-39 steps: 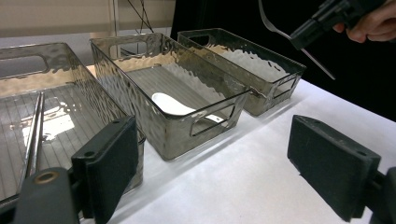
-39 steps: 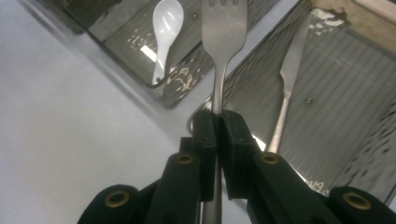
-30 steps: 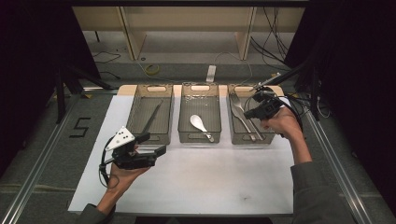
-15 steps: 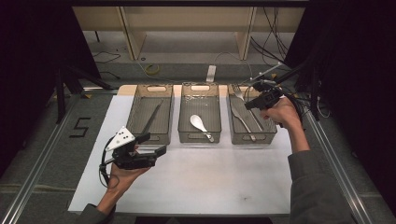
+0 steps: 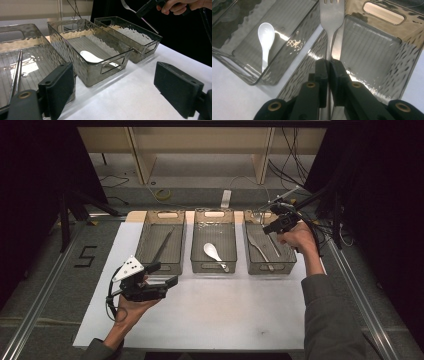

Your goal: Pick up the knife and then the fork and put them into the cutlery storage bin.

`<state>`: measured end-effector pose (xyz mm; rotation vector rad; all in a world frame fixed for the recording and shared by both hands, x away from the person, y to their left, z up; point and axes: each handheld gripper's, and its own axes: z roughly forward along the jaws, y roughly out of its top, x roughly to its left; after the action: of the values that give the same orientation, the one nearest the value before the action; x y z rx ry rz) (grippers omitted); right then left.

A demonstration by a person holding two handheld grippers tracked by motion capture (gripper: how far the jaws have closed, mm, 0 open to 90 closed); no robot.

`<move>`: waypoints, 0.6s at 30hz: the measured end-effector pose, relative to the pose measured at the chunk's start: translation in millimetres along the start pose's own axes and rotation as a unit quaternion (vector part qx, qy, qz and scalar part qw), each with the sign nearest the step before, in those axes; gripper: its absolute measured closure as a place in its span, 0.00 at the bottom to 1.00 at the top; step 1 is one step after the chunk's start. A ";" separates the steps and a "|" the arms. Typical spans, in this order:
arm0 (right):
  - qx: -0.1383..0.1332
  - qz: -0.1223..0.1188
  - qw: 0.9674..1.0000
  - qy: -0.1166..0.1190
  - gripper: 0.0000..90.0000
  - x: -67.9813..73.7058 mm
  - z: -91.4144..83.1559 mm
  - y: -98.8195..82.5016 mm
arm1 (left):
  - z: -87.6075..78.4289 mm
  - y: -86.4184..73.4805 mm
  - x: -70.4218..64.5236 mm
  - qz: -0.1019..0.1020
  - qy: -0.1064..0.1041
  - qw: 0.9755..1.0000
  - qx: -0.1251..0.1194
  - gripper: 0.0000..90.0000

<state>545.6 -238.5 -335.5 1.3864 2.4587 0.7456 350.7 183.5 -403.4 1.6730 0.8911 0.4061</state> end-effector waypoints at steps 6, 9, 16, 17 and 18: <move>0.002 0.010 1.000 -0.003 0.95 -3.3 8.6 0.0 | -0.4 -0.1 0.1 -0.001 0.001 1.000 -0.001 0.18; 0.005 0.016 1.000 -0.009 0.95 -6.3 14.1 -3.0 | -0.4 -0.2 0.1 -0.001 0.001 1.000 -0.001 0.18; 0.010 0.030 0.999 -0.010 0.95 -11.9 28.4 -9.6 | -0.6 -0.1 0.1 -0.001 0.001 1.000 -0.001 0.18; 0.012 0.032 0.999 -0.008 0.95 -11.8 29.6 -10.0 | -0.6 0.0 0.0 -0.001 0.001 1.000 -0.001 0.18; 0.012 0.030 0.999 -0.010 0.95 -11.7 30.9 -10.6 | -0.4 -0.2 0.1 -0.001 0.001 1.000 -0.001 0.18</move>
<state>557.2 -243.0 -368.0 1.4762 2.4293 0.7136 350.4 183.8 -403.4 1.6698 0.8941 0.4068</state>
